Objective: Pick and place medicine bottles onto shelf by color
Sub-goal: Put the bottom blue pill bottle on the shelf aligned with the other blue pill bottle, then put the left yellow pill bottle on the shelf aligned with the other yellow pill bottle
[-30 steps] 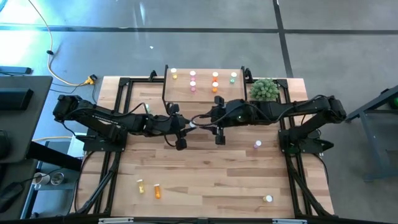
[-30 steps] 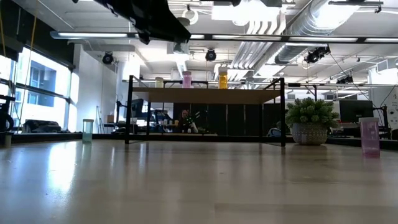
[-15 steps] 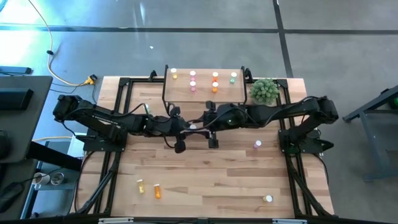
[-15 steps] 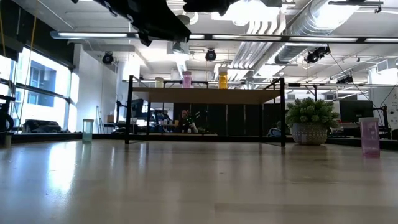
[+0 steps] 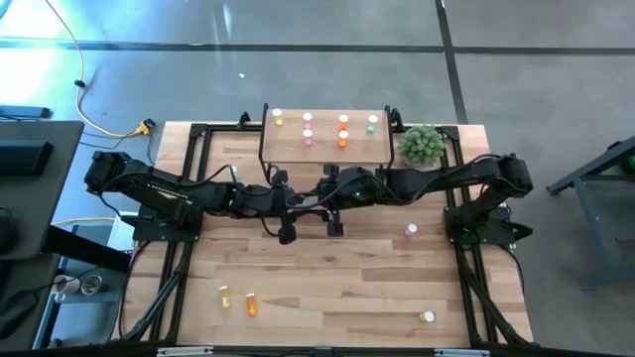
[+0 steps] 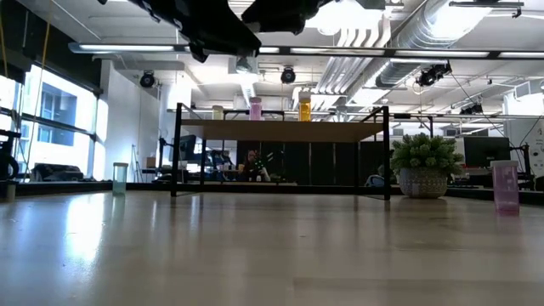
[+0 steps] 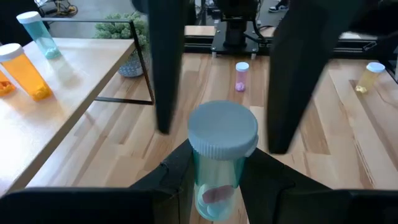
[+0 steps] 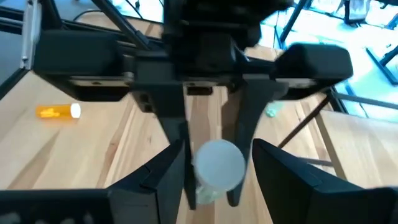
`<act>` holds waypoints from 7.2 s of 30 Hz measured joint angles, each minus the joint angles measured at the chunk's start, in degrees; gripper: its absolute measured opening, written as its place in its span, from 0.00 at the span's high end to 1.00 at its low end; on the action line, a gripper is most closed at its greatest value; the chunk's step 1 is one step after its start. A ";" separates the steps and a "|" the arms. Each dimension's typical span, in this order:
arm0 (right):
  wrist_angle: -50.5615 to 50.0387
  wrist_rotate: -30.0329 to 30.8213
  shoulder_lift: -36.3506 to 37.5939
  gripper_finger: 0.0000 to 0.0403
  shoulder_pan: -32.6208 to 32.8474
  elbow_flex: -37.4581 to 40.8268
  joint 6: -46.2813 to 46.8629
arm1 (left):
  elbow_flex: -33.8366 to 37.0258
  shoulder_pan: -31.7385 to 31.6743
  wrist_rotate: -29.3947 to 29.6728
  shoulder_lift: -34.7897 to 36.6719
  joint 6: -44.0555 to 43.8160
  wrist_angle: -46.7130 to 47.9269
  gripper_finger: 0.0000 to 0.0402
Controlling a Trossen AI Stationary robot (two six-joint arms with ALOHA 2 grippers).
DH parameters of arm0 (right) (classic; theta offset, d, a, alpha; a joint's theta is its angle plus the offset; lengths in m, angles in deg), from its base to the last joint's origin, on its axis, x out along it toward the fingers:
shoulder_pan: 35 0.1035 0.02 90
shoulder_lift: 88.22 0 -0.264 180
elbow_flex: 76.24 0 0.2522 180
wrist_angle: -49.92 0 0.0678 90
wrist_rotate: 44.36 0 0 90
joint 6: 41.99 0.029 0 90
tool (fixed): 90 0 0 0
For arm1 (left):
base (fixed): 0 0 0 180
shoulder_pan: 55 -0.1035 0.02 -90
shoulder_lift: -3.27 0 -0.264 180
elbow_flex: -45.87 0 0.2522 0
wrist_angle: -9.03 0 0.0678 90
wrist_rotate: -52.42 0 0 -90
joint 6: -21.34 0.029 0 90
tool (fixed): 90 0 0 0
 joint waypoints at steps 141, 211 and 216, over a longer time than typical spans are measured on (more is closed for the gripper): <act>-9.13 -11.91 22.80 0.73 -39.24 21.75 8.04 | -0.04 -0.44 4.57 0.04 4.96 -2.41 0.43; -10.67 -8.49 26.15 0.63 -35.97 21.75 8.81 | -0.02 -0.46 5.94 0.08 5.09 -0.91 0.43; -11.20 -8.19 28.72 0.63 -34.47 21.70 8.75 | 0.00 -0.46 6.27 0.80 4.73 1.15 0.43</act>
